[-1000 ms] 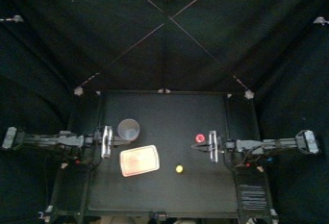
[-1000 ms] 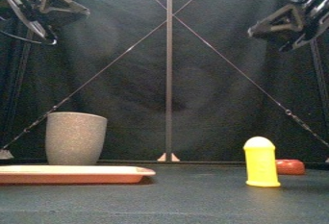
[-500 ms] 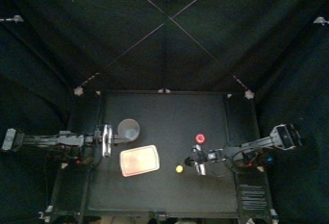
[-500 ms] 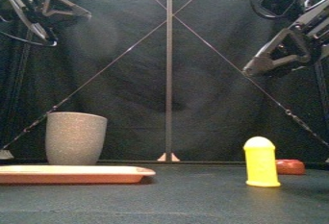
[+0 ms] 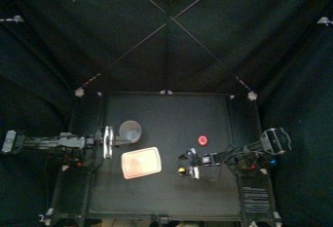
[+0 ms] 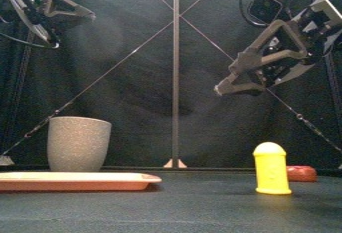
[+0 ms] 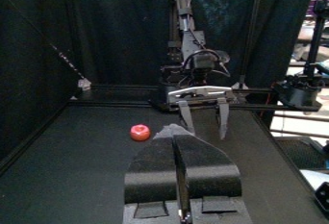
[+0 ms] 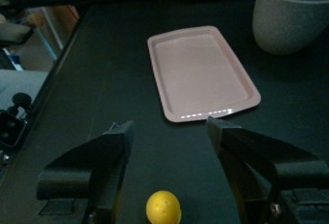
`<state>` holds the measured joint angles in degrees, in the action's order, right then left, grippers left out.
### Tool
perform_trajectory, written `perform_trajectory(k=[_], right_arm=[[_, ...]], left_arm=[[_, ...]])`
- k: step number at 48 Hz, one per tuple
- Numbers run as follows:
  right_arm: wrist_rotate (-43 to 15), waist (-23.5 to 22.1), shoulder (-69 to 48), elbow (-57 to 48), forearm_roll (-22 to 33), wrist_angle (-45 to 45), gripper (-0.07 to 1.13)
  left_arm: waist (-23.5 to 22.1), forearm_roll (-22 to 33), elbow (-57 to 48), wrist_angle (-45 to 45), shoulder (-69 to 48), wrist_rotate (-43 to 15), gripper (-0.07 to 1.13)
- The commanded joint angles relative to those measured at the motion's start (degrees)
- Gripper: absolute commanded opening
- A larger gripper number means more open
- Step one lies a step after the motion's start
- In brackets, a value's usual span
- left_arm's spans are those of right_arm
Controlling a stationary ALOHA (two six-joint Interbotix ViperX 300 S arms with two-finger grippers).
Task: Pick the yellow can then place it in the grey bowl
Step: Pick the yellow can
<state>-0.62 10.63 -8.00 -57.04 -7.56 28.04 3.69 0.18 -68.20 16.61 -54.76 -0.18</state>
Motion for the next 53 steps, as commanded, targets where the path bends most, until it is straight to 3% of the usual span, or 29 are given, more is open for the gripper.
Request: perform_trajectory(k=[1,8,39,53], right_arm=[[0.1,-0.2,0.0,-0.4,-0.2,-3.5,0.94],[-0.1,-0.4,1.8,-0.8,-0.8,-7.3,0.94],[-0.1,0.0,7.6,0.1,-2.9,-7.4,0.93],[-0.2,0.1,8.3,0.2,-4.4,-7.4,0.81]], left_arm=[[0.2,-0.1,0.8,0.4,0.3,-0.1,-0.01],[0.4,0.0,0.8,0.4,0.4,0.0,-0.01],[1.0,0.0,0.3,0.4,0.4,0.0,-0.01],[1.4,0.0,0.2,0.4,0.3,0.0,-0.01]])
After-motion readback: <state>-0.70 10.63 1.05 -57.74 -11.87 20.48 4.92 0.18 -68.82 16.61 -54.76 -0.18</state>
